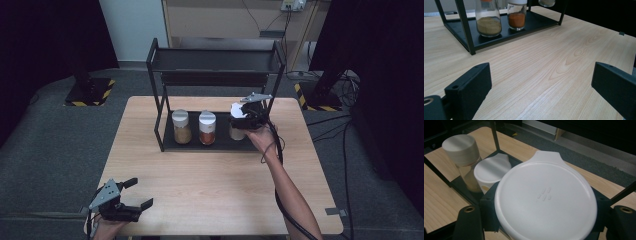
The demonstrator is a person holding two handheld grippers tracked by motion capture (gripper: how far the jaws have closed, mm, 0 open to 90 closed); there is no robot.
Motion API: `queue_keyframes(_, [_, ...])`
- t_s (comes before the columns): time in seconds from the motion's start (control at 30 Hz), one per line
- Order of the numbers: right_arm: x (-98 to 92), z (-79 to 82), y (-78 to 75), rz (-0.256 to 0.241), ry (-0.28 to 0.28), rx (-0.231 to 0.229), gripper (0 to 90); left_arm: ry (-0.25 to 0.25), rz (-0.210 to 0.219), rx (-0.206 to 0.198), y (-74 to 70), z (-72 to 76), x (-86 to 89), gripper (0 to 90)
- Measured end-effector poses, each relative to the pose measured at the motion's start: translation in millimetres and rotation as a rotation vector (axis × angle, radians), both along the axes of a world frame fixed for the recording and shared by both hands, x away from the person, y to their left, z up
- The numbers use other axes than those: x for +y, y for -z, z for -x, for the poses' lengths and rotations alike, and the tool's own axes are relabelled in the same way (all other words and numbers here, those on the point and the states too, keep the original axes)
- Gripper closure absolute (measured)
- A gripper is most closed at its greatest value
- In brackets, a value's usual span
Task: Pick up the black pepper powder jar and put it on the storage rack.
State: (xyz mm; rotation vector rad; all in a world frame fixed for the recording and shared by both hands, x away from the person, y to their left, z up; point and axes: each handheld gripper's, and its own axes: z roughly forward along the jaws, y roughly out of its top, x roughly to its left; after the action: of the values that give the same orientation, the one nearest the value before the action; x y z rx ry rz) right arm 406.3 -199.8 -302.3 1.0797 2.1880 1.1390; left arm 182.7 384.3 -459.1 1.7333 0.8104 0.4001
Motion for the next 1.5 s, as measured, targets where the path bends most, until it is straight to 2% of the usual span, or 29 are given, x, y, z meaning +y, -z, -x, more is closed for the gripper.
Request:
queue_keyframes(0.2, [0.0, -10.9, 7.3, -0.014, 0.028, 0.005, 31.0, 0.001, -0.002, 0.0, -0.3, 0.0, -0.2, 1.9])
queue_keyframes(0.47, [2.7, -18.8, 24.9, -0.02, 0.066, 0.013, 31.0, 0.002, -0.002, -0.001, -0.3, -0.1, -0.3, 1.9])
queue_keyframes(0.83, [5.0, -25.8, 50.0, -0.021, 0.082, 0.034, 31.0, 0.003, -0.003, -0.001, -0.3, 0.0, -0.3, 1.9])
queue_keyframes(1.23, [5.0, -28.7, 61.1, -0.021, 0.078, 0.058, 31.0, 0.003, -0.002, 0.0, -0.3, -0.2, -0.3, 1.9])
queue_keyframes(1.5, [5.6, -27.5, 64.8, -0.016, 0.074, 0.055, 31.0, 0.003, -0.003, -0.001, -0.3, -0.1, -0.4, 1.9])
